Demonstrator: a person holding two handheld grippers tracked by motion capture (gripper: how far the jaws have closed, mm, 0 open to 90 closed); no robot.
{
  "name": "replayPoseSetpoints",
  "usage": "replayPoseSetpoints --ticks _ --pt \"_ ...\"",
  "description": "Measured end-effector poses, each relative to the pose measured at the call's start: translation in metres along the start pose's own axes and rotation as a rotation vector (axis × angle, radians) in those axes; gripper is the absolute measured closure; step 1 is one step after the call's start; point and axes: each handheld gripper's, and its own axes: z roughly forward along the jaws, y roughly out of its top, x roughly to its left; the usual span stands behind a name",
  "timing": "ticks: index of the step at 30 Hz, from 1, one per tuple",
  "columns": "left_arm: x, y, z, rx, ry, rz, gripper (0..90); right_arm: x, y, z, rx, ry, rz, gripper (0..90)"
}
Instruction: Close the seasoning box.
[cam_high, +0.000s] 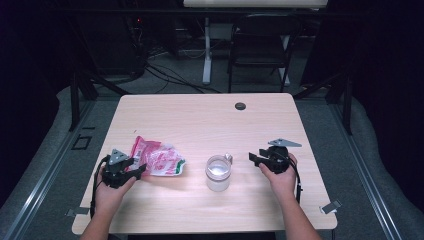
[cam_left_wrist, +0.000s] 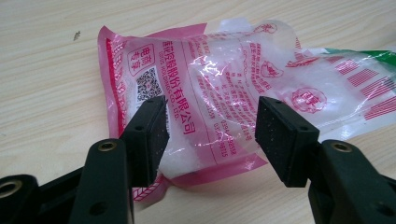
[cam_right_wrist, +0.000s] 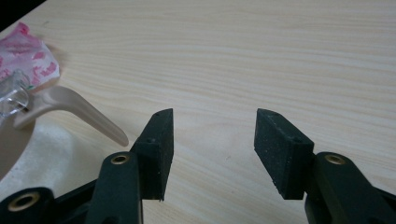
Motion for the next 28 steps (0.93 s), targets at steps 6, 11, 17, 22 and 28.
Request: replayPoseSetpoints --ticks 6,11,17,22,28 --pt "0.0007 0.0001 0.0005 0.006 0.003 0.0 43.9 -0.0003 -0.0025 0.0067 0.029 -0.01 -0.017 47.5" --pt "-0.0002 0.0001 0.001 0.008 -0.003 -0.002 43.8 -0.0034 -0.0033 0.0079 0.033 -0.003 0.004 47.4" --pt "-0.0012 0.0 0.0021 0.017 -0.007 0.002 43.6 -0.0041 -0.0038 0.0082 0.031 0.003 0.015 47.4" --pt "-0.0016 0.0001 0.0038 0.02 -0.009 0.0 43.6 -0.0045 -0.0037 0.0081 0.032 0.006 0.016 47.3" --pt "-0.0005 0.0005 0.0022 0.015 -0.017 -0.016 43.7 -0.0044 -0.0038 0.0048 0.018 -0.006 0.017 47.8"
